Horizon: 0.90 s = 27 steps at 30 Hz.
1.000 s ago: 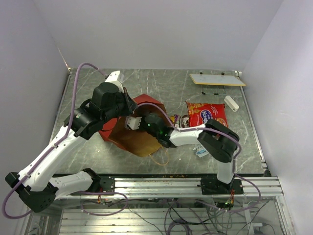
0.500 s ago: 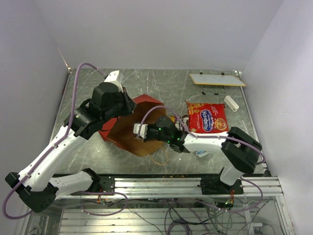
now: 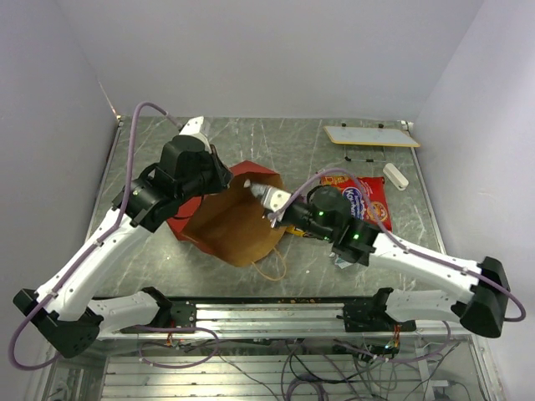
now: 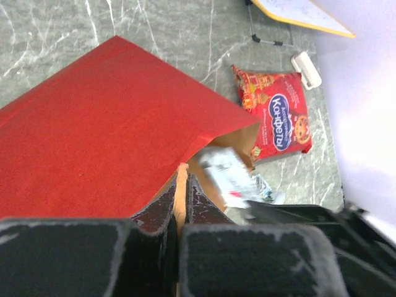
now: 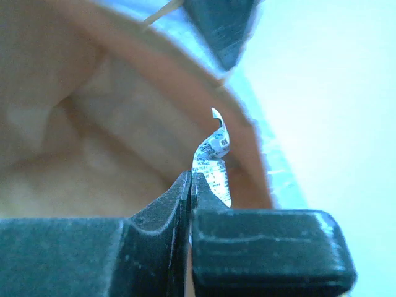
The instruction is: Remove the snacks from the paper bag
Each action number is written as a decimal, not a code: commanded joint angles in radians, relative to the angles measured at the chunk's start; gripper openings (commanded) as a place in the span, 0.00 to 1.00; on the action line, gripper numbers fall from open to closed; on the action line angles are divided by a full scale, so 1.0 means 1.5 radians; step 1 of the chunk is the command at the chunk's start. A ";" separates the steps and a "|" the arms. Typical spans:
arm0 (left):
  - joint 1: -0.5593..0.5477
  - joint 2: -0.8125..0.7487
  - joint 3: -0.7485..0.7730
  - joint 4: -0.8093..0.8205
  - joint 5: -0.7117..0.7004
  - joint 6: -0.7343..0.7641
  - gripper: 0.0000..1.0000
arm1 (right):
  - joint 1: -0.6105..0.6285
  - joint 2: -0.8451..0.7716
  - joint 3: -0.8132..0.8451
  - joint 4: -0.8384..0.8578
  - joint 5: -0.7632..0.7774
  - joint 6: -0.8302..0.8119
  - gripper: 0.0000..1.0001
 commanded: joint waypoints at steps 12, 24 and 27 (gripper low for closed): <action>0.168 0.082 0.178 0.050 0.226 -0.092 0.07 | -0.028 -0.047 0.256 0.010 0.358 -0.100 0.00; 0.385 0.000 -0.061 -0.026 0.312 -0.019 0.07 | -0.154 -0.008 0.207 -0.101 0.356 0.008 0.00; 0.391 -0.009 -0.061 -0.073 0.279 -0.006 0.07 | -0.176 -0.005 0.161 -0.116 0.326 0.054 0.00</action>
